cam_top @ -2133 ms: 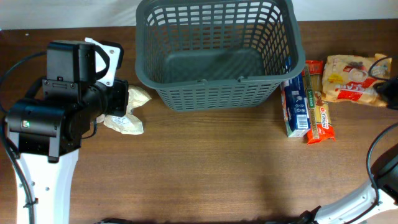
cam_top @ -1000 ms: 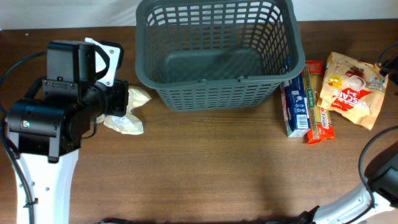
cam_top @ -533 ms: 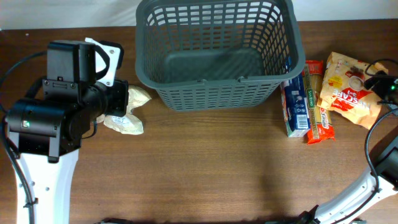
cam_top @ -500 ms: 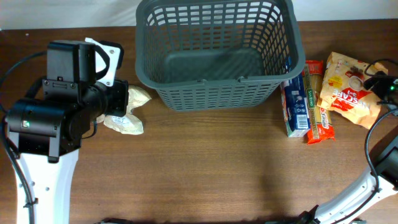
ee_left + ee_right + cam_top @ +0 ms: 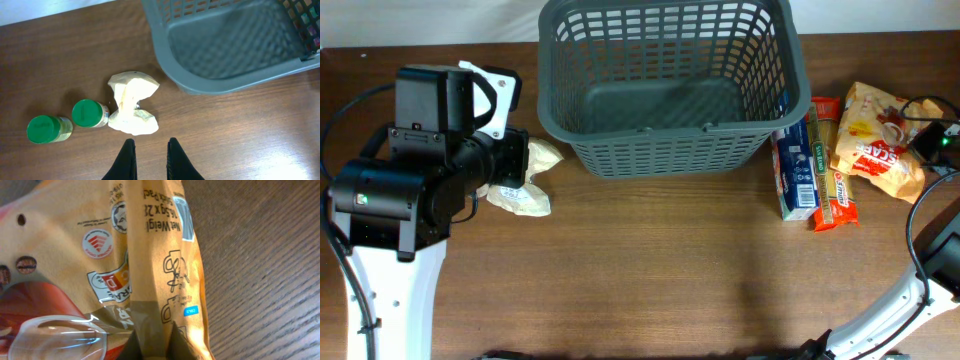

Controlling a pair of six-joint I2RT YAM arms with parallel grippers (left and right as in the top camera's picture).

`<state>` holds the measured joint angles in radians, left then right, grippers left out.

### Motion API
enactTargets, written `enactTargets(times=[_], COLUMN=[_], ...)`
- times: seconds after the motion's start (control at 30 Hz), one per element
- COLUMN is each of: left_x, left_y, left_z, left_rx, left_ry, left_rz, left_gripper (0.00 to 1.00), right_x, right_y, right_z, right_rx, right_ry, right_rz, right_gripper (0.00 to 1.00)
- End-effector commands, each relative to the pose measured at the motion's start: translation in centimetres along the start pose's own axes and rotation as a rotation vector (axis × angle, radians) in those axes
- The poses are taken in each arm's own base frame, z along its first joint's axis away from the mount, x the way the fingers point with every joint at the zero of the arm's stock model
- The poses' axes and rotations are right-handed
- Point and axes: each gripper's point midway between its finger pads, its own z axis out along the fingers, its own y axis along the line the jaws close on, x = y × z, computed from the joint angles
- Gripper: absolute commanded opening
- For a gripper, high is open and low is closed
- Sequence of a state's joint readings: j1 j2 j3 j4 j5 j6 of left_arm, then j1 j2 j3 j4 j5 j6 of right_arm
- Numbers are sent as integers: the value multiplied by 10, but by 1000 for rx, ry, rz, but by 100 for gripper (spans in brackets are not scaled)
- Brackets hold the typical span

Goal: Pack container

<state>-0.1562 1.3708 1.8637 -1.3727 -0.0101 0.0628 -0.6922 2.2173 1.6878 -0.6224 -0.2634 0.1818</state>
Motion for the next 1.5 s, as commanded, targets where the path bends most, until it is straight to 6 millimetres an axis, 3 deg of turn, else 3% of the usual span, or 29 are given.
enactTargets(times=[0.0, 0.17, 0.33, 0.53, 0.73, 0.93, 1.33, 1.37, 1.4, 1.47], left_x=[-1, -1, -1, -1, -1, -1, -1, -1, -1, -1], left_y=[-1, -1, -1, -1, -1, -1, -1, -1, -1, -1], left_z=[0, 0, 0, 0, 0, 0, 0, 0, 0, 0], left_rx=[13, 12, 12, 12, 12, 12, 12, 12, 12, 12], left_ry=[-2, -2, -2, -2, -2, -2, -2, -2, -2, -2], left_rz=[-9, -9, -9, -9, -9, -9, -9, -9, -9, -9], left_gripper=[6, 6, 6, 6, 6, 6, 6, 6, 6, 6], right_x=[34, 37, 31, -1, -34, -54, -53, -51, -51, -49], right_y=[-5, -6, 12, 32, 54, 67, 77, 78, 77, 69], right_z=[29, 28, 18, -24, -80, -118, -117, -115, -112, -104], right_rx=[16, 19, -102, -176, -202, -220, -215, -203, -170, -75], right_ry=[115, 125, 121, 23, -116, -220, -226, -223, -223, -227], right_rz=[6, 34, 49, 24, -29, -68, -89, -92, -95, -96], right_gripper=[4, 4, 4, 4, 4, 4, 4, 11, 37, 56])
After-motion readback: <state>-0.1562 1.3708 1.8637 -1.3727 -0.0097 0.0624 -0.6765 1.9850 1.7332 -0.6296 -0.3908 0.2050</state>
